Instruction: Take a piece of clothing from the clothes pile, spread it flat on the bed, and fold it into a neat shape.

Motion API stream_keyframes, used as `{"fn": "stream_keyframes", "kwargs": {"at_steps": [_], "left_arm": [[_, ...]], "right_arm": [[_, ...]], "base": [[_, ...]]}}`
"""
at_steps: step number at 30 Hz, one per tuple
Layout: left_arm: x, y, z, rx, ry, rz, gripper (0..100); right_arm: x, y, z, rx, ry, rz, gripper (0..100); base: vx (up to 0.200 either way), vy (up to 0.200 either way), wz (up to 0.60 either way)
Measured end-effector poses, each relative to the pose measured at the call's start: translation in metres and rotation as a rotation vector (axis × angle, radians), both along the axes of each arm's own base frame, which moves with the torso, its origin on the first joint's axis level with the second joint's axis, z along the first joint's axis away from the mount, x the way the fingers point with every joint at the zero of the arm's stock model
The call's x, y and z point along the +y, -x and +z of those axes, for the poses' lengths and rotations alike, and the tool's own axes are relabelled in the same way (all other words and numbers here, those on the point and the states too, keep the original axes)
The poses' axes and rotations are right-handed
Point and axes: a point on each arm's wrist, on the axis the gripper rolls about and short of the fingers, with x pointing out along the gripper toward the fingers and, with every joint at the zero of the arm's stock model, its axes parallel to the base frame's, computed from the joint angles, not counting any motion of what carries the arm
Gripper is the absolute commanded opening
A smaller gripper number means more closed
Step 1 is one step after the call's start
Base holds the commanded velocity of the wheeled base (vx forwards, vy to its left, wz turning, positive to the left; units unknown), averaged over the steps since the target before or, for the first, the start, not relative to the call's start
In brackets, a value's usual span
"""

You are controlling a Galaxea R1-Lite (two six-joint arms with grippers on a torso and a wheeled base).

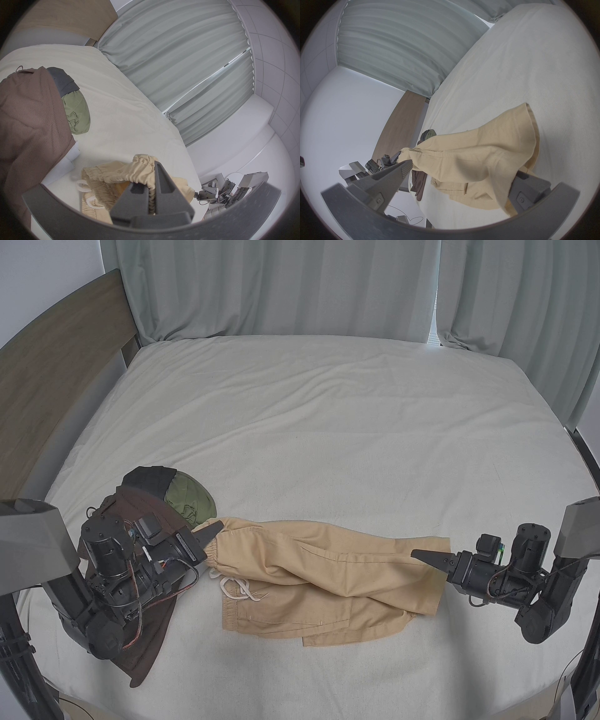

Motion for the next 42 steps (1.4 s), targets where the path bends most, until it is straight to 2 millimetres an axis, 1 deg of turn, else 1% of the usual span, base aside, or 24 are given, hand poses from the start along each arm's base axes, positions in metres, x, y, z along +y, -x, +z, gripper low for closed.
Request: {"fn": "stream_keyframes", "kwargs": {"at_steps": [6,7,19,24,28,31,42], "left_arm": [[0.000,0.000,0.001,-0.004,0.001,-0.001,0],[0.000,0.000,0.001,-0.004,0.001,-0.001,0],[0.000,-0.003,0.006,-0.027,0.008,0.005,0],[0.001,-0.004,0.011,-0.048,0.015,0.007,0],[0.000,-0.003,0.021,-0.081,0.027,0.004,0],[-0.001,-0.001,0.031,-0.112,0.038,-0.008,0],[-0.001,0.008,0.055,-0.205,0.047,-0.098,0]], "right_arm": [[0.001,-0.001,0.000,-0.004,-0.001,0.003,100],[0.001,-0.002,0.000,-0.006,-0.001,0.000,0],[0.001,-0.006,-0.006,0.006,0.006,-0.022,0],[0.000,-0.004,-0.004,0.004,0.007,-0.025,0],[0.000,0.000,0.004,-0.017,0.003,-0.020,0],[0.000,0.005,0.014,-0.045,-0.001,-0.016,0],[0.003,0.027,0.059,-0.192,-0.032,0.015,0]], "base": [[0.000,0.000,0.00],[0.000,0.000,0.00],[0.000,0.000,0.00],[0.000,0.000,0.00],[0.000,0.000,0.00],[0.000,0.000,0.00],[0.000,0.000,0.00]]}}
